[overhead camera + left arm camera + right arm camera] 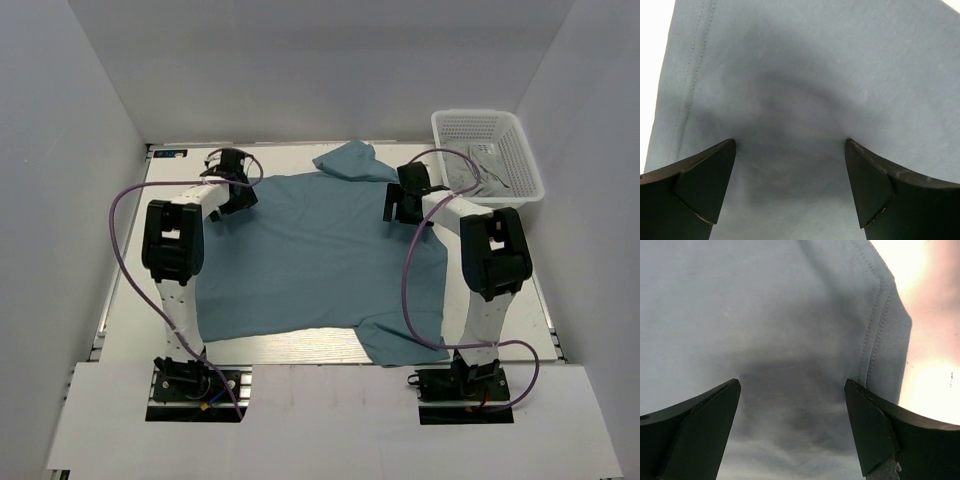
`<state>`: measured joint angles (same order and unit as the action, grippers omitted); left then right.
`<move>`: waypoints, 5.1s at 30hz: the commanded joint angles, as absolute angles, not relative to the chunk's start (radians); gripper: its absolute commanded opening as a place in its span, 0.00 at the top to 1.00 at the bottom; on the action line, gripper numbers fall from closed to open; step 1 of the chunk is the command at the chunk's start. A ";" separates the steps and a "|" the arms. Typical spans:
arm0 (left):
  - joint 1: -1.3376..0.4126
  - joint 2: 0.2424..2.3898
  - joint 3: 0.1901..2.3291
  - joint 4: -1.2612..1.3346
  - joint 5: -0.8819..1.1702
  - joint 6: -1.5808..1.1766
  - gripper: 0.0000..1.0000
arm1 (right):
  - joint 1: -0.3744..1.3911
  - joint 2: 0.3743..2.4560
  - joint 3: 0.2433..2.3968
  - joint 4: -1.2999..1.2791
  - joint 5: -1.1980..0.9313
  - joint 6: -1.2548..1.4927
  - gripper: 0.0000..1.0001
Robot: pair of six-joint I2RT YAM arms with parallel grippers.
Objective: Fold and stack the t-shirts
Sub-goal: Flatten out the tshirt, then grap the side of the flattened tshirt closest away from the robot with both arms, then fold the flattened tshirt in 1/3 of the way
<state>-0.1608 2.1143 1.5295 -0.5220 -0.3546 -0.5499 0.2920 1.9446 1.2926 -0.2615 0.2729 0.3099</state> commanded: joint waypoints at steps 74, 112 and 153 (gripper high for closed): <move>0.109 1.355 0.661 -0.494 -0.281 -1.000 1.00 | 0.388 0.836 0.491 -0.620 -0.035 0.610 0.10; 0.109 1.155 0.612 -0.610 -0.248 -0.999 1.00 | 0.801 1.036 0.508 -0.699 0.045 0.905 1.00; 0.109 1.264 0.848 -0.604 -0.193 -1.091 1.00 | 0.632 1.112 0.914 -0.391 0.425 0.678 1.00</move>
<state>0.1040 1.2457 0.8120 -0.6426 -0.1947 -1.0668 0.6720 1.0912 0.8654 -0.4953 0.3977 0.7322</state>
